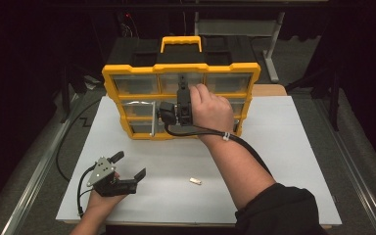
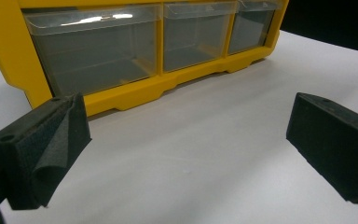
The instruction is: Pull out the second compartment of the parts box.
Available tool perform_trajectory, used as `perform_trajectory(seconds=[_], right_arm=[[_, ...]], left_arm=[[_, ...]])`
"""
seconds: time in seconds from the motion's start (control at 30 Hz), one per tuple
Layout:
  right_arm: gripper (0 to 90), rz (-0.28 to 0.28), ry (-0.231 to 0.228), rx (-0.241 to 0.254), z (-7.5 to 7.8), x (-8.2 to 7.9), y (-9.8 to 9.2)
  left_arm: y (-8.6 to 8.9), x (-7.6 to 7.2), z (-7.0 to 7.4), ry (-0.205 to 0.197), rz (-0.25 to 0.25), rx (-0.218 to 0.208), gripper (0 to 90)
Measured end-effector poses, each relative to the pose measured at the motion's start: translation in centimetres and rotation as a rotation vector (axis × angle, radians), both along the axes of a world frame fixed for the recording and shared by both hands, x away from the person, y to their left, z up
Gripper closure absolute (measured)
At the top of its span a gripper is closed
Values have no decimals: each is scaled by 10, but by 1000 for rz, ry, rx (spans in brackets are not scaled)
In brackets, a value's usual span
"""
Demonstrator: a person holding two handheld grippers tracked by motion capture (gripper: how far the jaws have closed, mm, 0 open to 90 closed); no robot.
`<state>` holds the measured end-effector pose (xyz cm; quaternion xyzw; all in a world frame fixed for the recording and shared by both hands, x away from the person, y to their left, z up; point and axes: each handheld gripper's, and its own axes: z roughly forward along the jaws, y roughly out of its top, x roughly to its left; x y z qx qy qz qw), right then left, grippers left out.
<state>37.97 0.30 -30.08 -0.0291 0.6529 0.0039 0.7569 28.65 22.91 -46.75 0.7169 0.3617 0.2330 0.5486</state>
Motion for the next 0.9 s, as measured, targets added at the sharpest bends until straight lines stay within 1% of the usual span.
perform_trajectory(seconds=[0.17,0.33,0.5,0.53,0.7,0.83,0.9], right_arm=[[834,5,1,-8,0,-5,-1],[833,14,3,-12,1,-12,-2],[820,16,23,-10,4,-20,-2],[799,20,38,-9,5,-22,-3],[764,32,47,1,7,-26,-4],[699,46,56,14,10,-29,-5],[665,47,73,20,12,-31,-4]], left_arm=[[0,0,0,-1,-1,5,10],[1,0,0,0,5,1,10],[1,-1,1,-3,4,1,10],[1,-1,1,-5,5,0,10],[2,-1,1,-5,5,3,10],[3,-1,1,-3,7,4,10],[2,-1,1,-5,8,1,10]])
